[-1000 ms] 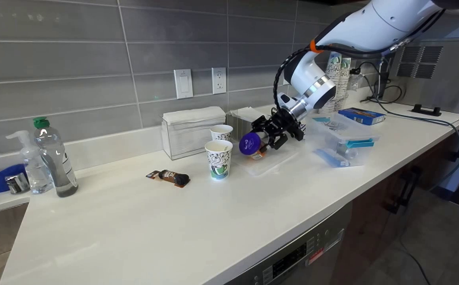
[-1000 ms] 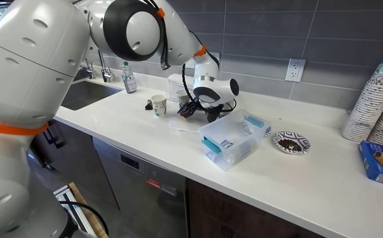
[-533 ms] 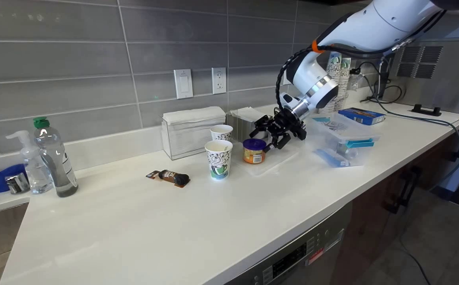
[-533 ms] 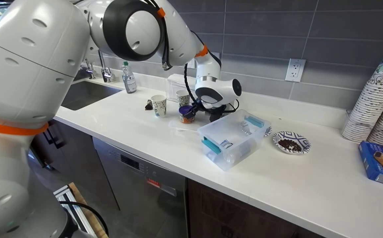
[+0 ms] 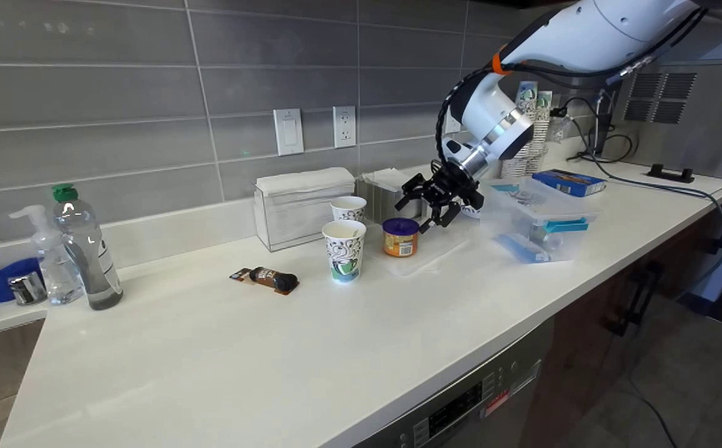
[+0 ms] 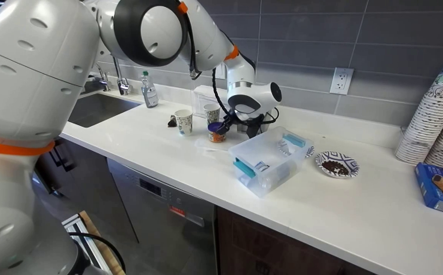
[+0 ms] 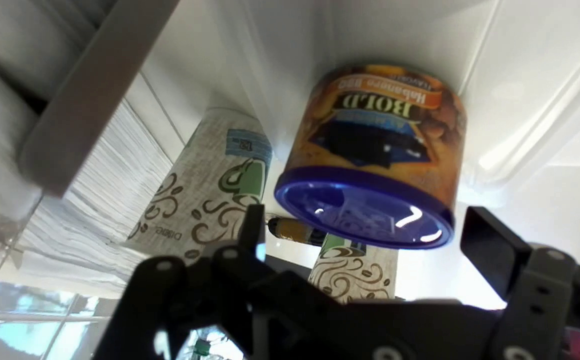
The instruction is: Take the can out of the clear container.
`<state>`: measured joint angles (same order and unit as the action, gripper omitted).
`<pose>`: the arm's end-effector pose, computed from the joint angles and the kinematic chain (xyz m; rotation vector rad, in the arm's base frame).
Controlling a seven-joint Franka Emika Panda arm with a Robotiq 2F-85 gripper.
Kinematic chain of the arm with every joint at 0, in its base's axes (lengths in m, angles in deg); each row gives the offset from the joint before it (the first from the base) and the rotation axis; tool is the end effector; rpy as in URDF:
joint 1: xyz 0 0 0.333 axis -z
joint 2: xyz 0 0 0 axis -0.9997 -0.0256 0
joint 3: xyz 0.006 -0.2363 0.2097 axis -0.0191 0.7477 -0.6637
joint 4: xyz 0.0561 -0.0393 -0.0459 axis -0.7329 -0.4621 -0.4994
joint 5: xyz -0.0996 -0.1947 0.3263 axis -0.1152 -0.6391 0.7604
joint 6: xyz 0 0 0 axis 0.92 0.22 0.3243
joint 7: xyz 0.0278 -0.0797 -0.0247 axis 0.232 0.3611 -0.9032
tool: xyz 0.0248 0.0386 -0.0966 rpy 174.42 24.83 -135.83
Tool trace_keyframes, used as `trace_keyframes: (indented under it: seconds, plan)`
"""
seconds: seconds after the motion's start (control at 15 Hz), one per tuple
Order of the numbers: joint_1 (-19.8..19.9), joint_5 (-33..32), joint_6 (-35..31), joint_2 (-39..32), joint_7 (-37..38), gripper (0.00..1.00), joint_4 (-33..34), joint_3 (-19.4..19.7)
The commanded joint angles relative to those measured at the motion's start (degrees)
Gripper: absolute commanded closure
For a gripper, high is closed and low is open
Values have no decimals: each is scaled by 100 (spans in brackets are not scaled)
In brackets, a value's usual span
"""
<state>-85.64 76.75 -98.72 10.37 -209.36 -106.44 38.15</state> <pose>0.6696 0.0495 0.2225 -1.3701 -2.0917 -0.9757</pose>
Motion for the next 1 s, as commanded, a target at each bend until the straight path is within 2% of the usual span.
trace_keyframes:
  seconds: [0.0, 0.33, 0.6, 0.93]
  plan:
    - [-296, -629, -342, 641, 355, 0, -284, 75]
    - [-534, -1733, -1286, 1825, 1835, 0, -1109, 160]
    - [-262, -2405, -1566, 2768, 2990, 0, -2014, 255]
    - [234, -2838, -1474, 3982, 3983, 0, -2967, 712]
